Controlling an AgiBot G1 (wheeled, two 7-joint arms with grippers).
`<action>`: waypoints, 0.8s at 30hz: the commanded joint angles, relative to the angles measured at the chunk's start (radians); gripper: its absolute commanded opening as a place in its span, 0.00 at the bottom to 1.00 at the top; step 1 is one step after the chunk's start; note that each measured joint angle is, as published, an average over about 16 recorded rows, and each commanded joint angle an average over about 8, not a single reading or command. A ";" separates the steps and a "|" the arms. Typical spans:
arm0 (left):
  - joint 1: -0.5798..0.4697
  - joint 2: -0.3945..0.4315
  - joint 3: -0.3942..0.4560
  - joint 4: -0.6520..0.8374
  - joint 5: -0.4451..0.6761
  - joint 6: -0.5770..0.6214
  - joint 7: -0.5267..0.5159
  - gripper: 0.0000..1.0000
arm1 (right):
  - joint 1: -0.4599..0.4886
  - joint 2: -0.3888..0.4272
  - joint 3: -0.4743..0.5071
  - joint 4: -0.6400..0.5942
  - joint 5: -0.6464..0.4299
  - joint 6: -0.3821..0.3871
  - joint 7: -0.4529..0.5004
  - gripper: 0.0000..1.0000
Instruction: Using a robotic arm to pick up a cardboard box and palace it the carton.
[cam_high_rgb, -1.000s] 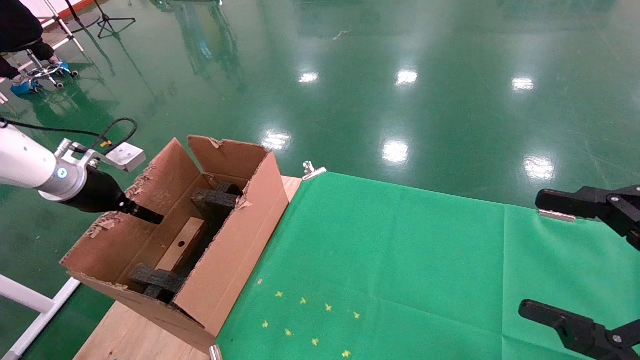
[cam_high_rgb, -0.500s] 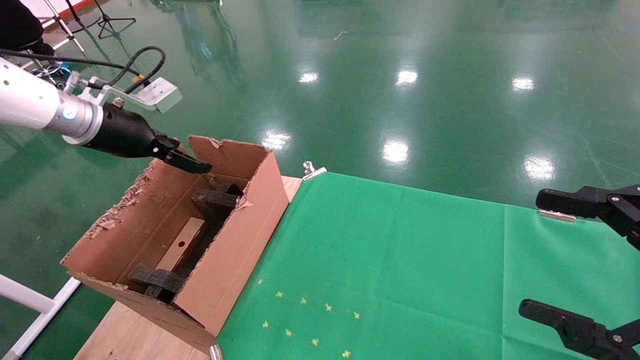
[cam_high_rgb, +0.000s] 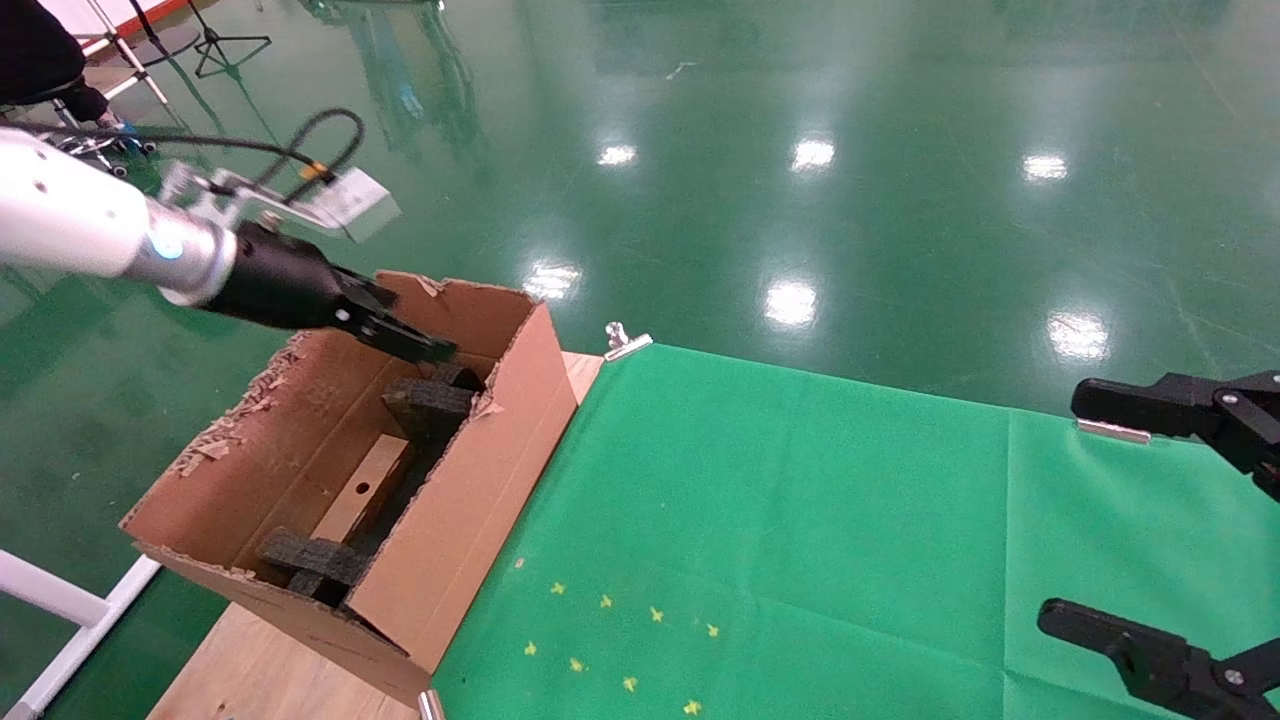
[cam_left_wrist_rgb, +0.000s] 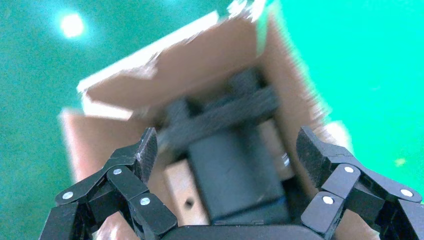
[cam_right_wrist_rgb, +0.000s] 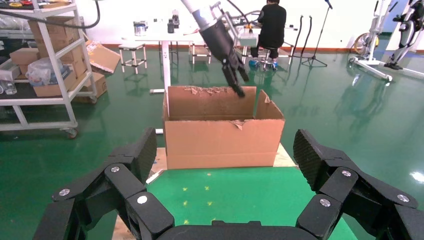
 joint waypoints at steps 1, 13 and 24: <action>0.025 -0.003 -0.020 -0.022 -0.030 0.006 0.015 1.00 | 0.000 0.000 0.000 0.000 0.000 0.000 0.000 1.00; 0.216 -0.029 -0.171 -0.188 -0.264 0.052 0.131 1.00 | 0.000 0.000 0.000 0.000 0.000 0.000 0.000 1.00; 0.390 -0.053 -0.309 -0.340 -0.477 0.093 0.236 1.00 | 0.000 0.000 0.000 0.000 0.000 0.000 0.000 1.00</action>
